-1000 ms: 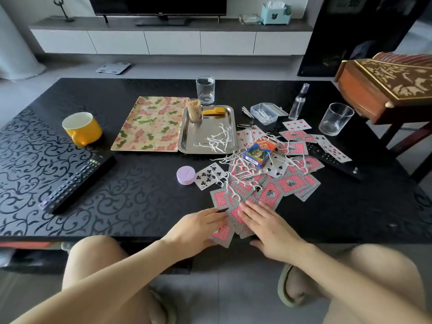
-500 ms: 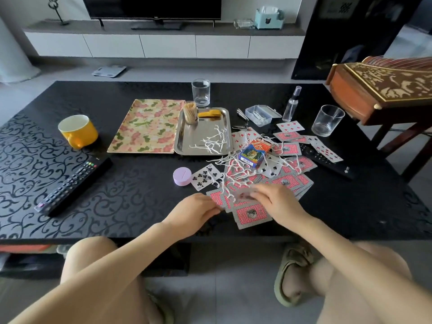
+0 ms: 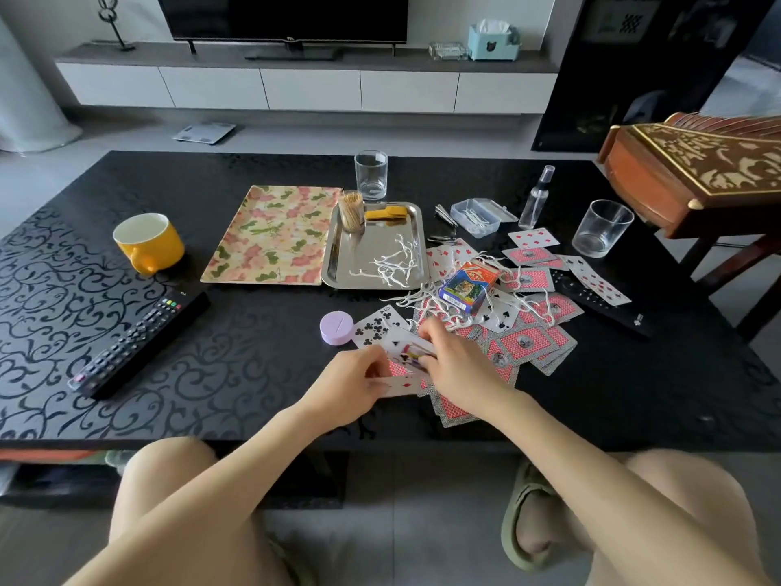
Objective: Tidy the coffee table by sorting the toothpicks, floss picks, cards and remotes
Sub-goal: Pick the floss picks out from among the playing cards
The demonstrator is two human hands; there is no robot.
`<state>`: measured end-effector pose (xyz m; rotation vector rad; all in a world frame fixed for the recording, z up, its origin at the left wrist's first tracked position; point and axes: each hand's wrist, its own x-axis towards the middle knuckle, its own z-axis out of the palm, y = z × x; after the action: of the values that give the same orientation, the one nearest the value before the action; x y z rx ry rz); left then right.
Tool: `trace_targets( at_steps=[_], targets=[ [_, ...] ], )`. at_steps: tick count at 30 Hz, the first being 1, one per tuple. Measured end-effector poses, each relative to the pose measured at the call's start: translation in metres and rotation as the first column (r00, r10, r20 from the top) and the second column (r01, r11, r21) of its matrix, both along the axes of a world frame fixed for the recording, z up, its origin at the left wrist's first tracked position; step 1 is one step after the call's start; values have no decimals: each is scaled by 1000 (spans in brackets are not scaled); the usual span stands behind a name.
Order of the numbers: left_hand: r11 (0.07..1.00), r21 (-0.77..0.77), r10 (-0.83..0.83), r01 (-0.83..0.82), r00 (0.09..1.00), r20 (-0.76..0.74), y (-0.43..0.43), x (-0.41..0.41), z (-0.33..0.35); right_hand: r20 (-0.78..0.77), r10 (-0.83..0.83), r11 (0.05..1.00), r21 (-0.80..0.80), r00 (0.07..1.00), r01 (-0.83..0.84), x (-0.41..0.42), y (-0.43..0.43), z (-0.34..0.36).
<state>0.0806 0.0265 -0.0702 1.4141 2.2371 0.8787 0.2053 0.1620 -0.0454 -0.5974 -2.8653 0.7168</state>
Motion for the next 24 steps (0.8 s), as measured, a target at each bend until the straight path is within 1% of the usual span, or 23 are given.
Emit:
trace_targets(
  at_steps=[1, 3, 4, 6, 8, 10, 13, 15, 16, 17, 19, 20, 23, 24],
  targets=[
    [999, 33, -7, 7, 1000, 5, -2, -1, -1, -25, -16, 999, -49, 1000, 15, -9, -4, 1],
    [994, 111, 19, -13, 998, -59, -4, -2, -7, -48, -57, 994, -97, 997, 53, -22, -10, 0],
    [988, 148, 66, -53, 994, -86, -5, -2, -11, -42, -65, 992, -114, 997, 60, -26, -13, -1],
    [965, 199, 186, -170, 980, -65, -7, -2, -15, 1, -40, 992, -120, 999, 40, -28, -23, -8],
    [944, 209, 267, -256, 963, -24, -7, 0, -16, 5, -18, 990, -140, 1000, 18, -25, -31, -15],
    [931, 182, 319, -317, 948, 19, -5, 1, -16, -29, -4, 992, -129, 1000, 0, -22, -37, -20],
    [900, 129, 402, -417, 907, 123, -2, 4, -14, -12, 50, 993, -103, 999, -51, -18, -37, -23],
    [883, 160, 424, -441, 896, 130, -4, 3, -13, 7, 56, 994, -98, 998, -55, -16, -33, -24],
    [877, 185, 414, -444, 892, 182, -5, 2, -13, -6, 44, 995, -89, 999, -45, -15, -32, -24],
    [875, 199, 381, -442, 880, 283, -8, 2, -10, -25, 35, 996, -79, 999, -37, -14, -32, -25],
    [885, 189, 273, -426, 803, 530, -9, 6, -2, -46, 42, 998, -34, 998, -44, -13, -34, -27],
    [892, 182, 230, -414, 762, 605, -7, 10, -1, -35, 52, 999, 9, 998, -52, -13, -36, -29],
    [868, 167, 285, -467, 744, 604, -1, 20, -6, 36, 70, 987, 139, 997, -75, -17, -38, -34],
    [849, 164, 313, -503, 726, 612, 1, 22, -8, 41, 68, 987, 146, 997, -74, -17, -39, -35]
  ],
)
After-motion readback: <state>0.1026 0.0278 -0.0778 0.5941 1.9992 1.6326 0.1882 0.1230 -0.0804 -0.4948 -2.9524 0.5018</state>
